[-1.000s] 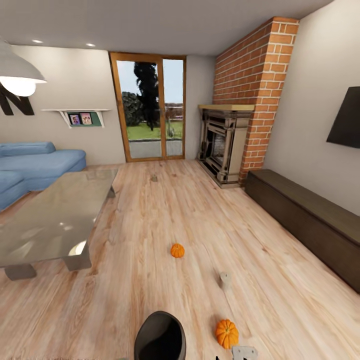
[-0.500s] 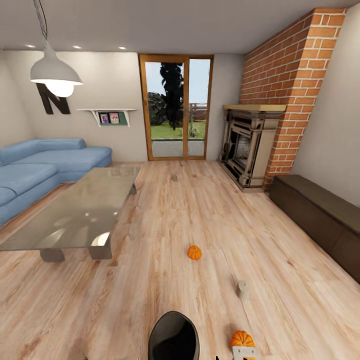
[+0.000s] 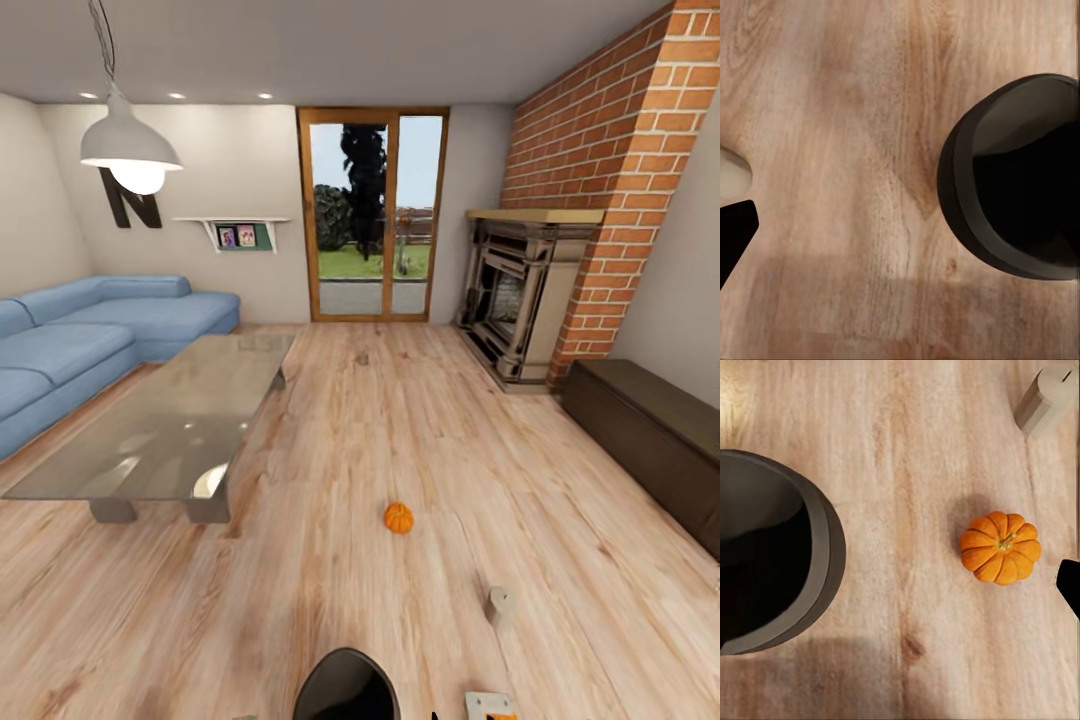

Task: Place each of the two pumpkins and all three candles from the living room inside a cabinet in the living room (use any cabinet), then make sure every cabinet is closed, and position the cauldron so it is next to a table in the living room.

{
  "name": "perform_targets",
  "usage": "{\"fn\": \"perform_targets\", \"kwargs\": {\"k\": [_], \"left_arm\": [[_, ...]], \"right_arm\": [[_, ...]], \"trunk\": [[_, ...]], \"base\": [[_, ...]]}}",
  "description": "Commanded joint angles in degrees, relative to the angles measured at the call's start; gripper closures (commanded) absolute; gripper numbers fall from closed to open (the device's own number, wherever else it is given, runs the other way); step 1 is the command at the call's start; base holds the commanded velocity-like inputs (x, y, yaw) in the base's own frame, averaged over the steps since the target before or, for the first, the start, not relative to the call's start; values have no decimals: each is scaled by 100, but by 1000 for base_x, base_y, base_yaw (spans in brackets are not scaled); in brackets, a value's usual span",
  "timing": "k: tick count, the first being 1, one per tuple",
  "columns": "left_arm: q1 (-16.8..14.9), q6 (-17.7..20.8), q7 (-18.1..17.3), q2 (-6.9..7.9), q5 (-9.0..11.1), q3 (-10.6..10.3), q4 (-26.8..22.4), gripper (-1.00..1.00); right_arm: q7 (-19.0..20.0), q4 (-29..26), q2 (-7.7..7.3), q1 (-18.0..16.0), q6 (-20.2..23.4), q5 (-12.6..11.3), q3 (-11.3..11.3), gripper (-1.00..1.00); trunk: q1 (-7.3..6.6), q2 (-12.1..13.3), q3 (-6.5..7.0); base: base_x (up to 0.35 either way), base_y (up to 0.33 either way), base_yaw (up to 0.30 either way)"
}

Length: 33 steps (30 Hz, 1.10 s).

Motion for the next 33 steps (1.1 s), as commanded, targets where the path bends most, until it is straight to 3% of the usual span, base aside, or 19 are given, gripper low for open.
{"fn": "perform_targets", "kwargs": {"k": [1, 17, 24, 33], "left_arm": [[-2, -18, 9, 0, 49, -13, 3, -100], [-2, -18, 9, 0, 49, -13, 3, -100], [-2, -18, 9, 0, 49, -13, 3, -100], [-2, -18, 9, 0, 49, -13, 3, -100]], "right_arm": [[-24, 7, 1, -5, -17, -4, 13, -100], [-25, 0, 1, -5, -17, -4, 16, -100], [-27, -1, 1, -5, -16, -4, 19, -100], [-21, -6, 1, -6, -8, -4, 22, -100]], "trunk": [[1, -2, -5], [1, -2, -5], [1, -2, -5], [1, -2, -5]], "base": [[108, -5, -200], [65, 103, -26], [213, 18, 0], [28, 0, 0]]}}
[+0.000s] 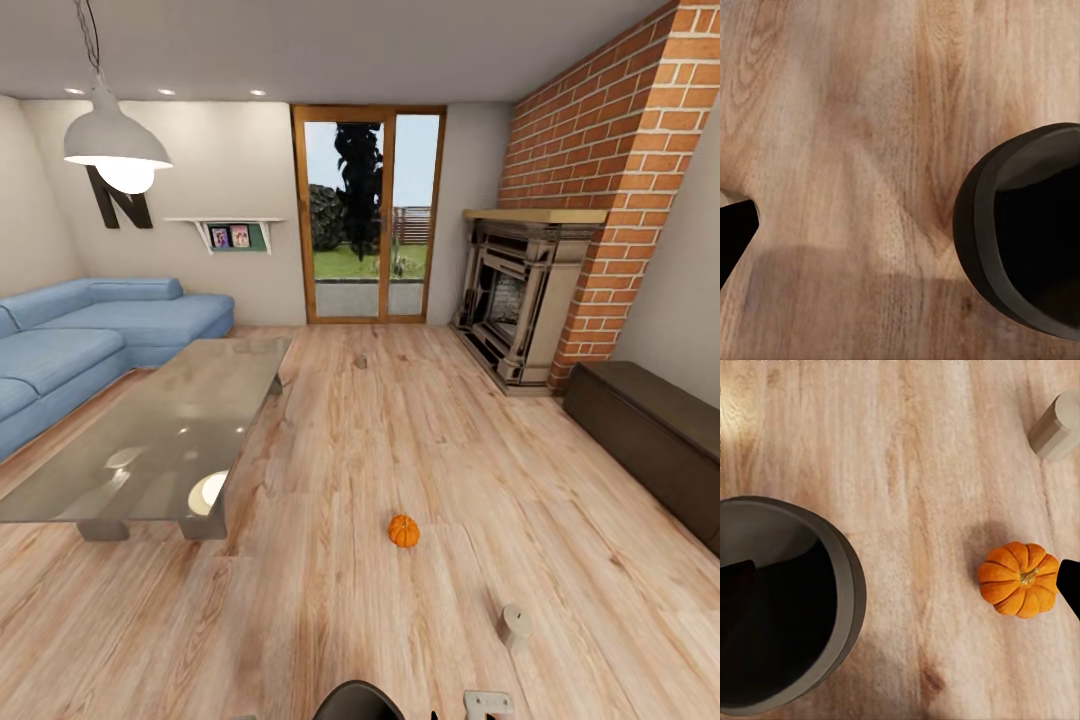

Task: Place each of the two pumpkins and all three candles from the living room inside a cabinet in the living room (use any cabinet), then make sure every cabinet is closed, and position the cauldron so it is next to a table in the living room.

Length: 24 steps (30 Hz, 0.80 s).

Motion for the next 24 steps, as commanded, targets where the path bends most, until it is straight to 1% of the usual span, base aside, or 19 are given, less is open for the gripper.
{"fn": "perform_targets", "kwargs": {"k": [1, 8, 16, 19, 20, 22, 23, 24], "left_arm": [[-3, -19, 8, -1, 48, -12, 4, -100], [-3, -19, 8, -1, 48, -12, 2, -100], [-3, -37, 8, -3, 40, -29, -22, -100], [-8, 31, 5, -6, 43, -37, -64, -100], [-26, 108, 5, -7, 45, -38, -101, -100], [-119, 409, 8, -21, 48, -38, -231, -100], [-224, 779, 10, -47, 56, -38, -337, -100], [-345, 1286, 8, -90, 58, -38, -428, -100]], "right_arm": [[-26, 5, 0, -3, -16, -4, 14, -100], [-27, 5, 0, -2, -17, -4, 14, -100], [-68, 15, 13, -2, 3, -7, 14, -100], [-102, 42, 27, -2, 47, -9, 16, -100], [-138, 77, 40, -5, 72, -6, 25, -100], [-272, 114, 134, -25, 211, 1, 78, -100], [-402, 127, 252, -59, 384, 6, 142, -100], [-516, 136, 349, -148, 576, 5, 208, -100]], "trunk": [[0, -3, -5], [0, -3, -5], [0, -3, -5], [0, -3, -5], [0, -3, -5], [0, -3, -5], [0, -3, -5], [0, -3, -5]], "base": [[0, 0, 0], [2, 1, 0], [55, 36, 0], [6, 4, 0], [2, 2, 0], [1, 1, 0], [0, 0, 0], [0, 0, 0]]}}
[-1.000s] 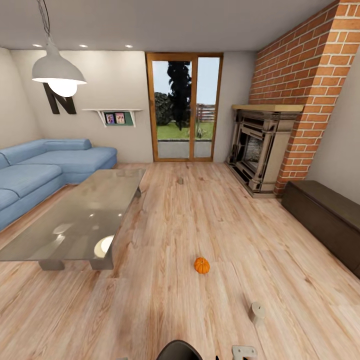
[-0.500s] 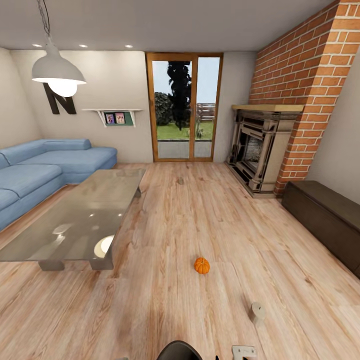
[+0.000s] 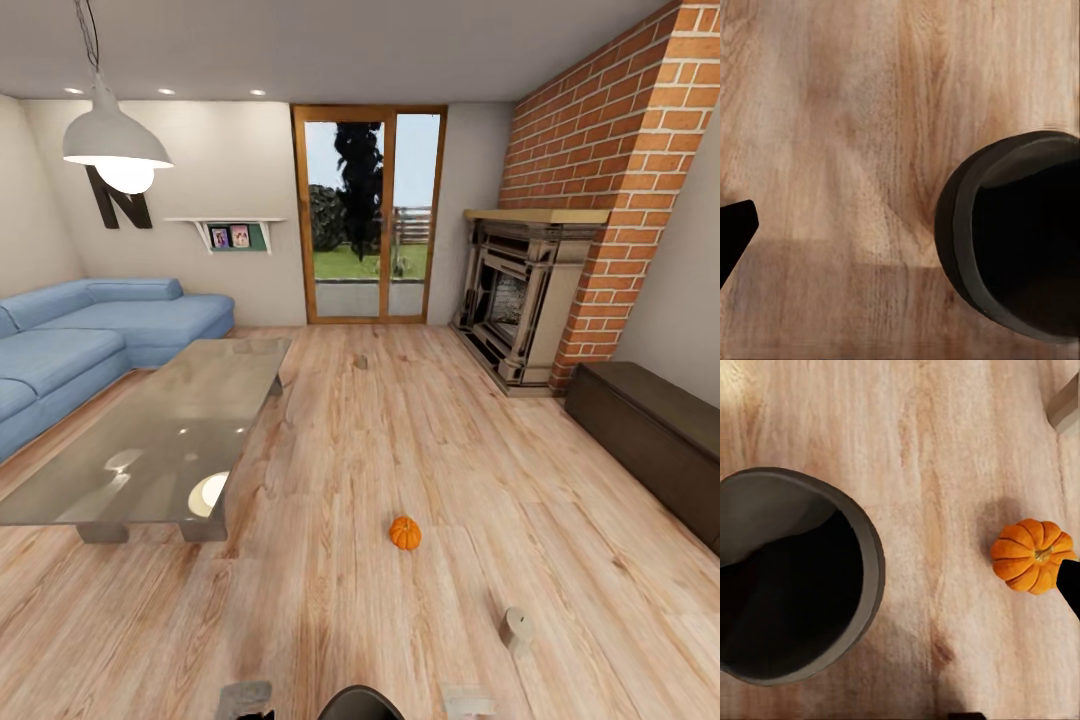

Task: Place each of the two pumpkins and all three candles from the living room inside a cabinet in the living room (use any cabinet), then make sure every cabinet is closed, and position the cauldron so it is next to a table in the living room.

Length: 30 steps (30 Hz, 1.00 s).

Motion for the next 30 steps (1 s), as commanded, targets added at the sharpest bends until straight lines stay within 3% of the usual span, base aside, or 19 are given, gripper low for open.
{"fn": "perform_targets", "kwargs": {"k": [1, 3, 7, 10, 11, 15, 24, 30], "left_arm": [[-131, 512, 16, -53, 56, -15, -73, -100], [-405, 1065, 16, -129, 59, -14, -146, -100], [-645, 1351, 21, -185, 138, 5, -120, -100], [-672, 1188, 7, -184, 245, 18, -87, -100], [-678, 977, -4, -188, 378, 15, -80, -100], [-681, 694, -31, -196, 591, -5, -74, -100], [-675, 614, -42, -199, 653, -18, -73, -100], [-675, 624, -50, -195, 662, -22, -73, -100]], "right_arm": [[-119, 13, 20, -131, 171, -7, 77, -100], [-210, 50, 20, -389, 406, -19, 128, -100], [-267, 78, 20, -636, 651, -39, 161, -100], [-275, 104, 20, -670, 702, -45, 172, -100], [-270, 111, 20, -678, 713, -47, 176, -100], [-238, 128, 20, -685, 719, -54, 182, -100], [-70, 284, 20, -686, 657, -57, 187, -100], [239, 304, 20, -687, 643, -56, 187, -100]], "trunk": [[0, -3, -7], [0, -3, -7], [0, -3, -7], [0, -3, -7], [0, -3, -7], [0, -3, -7], [0, -3, -7], [131, -244, -114]], "base": [[0, 0, 0], [0, 0, 0], [0, 0, 0], [0, 0, 0], [0, 0, 0], [0, 0, 0], [0, 0, 0], [0, 0, 0]]}}
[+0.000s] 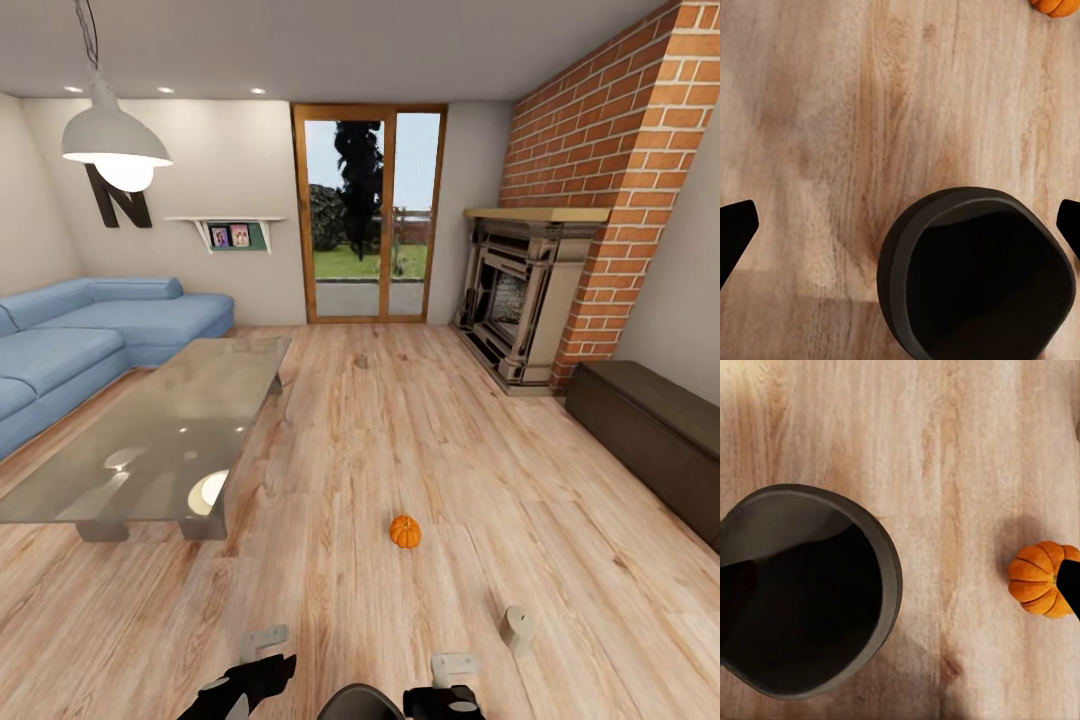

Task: Place each of the two pumpkins and all three candles from the living room inside a cabinet in the living room (use any cabinet), then make sure every cabinet is closed, and position the cauldron so it is next to a table in the living room.

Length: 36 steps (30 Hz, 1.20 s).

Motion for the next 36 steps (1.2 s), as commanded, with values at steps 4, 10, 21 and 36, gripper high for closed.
{"fn": "perform_targets", "kwargs": {"k": [4, 10, 21, 36], "left_arm": [[0, 34, -1, -4, 55, -20, 20, -100], [0, 39, -6, -5, 51, -36, 50, -100], [8, 9, -6, -64, 39, -52, 129, -100], [8, 8, -21, -228, 19, -114, 225, -100]], "right_arm": [[33, -12, 0, -1, 35, -4, 43, -100], [186, -13, 0, -1, -243, -8, 43, -100], [751, -4, 0, -2, -257, -8, 49, -100], [785, -4, 0, -1, -365, 0, 52, -100]], "trunk": [[88, -165, -78], [220, -406, -186], [462, -847, -383], [791, -1448, -653]], "base": [[0, 0, 0], [0, 0, 0], [0, 0, 0], [0, 0, 0]]}}
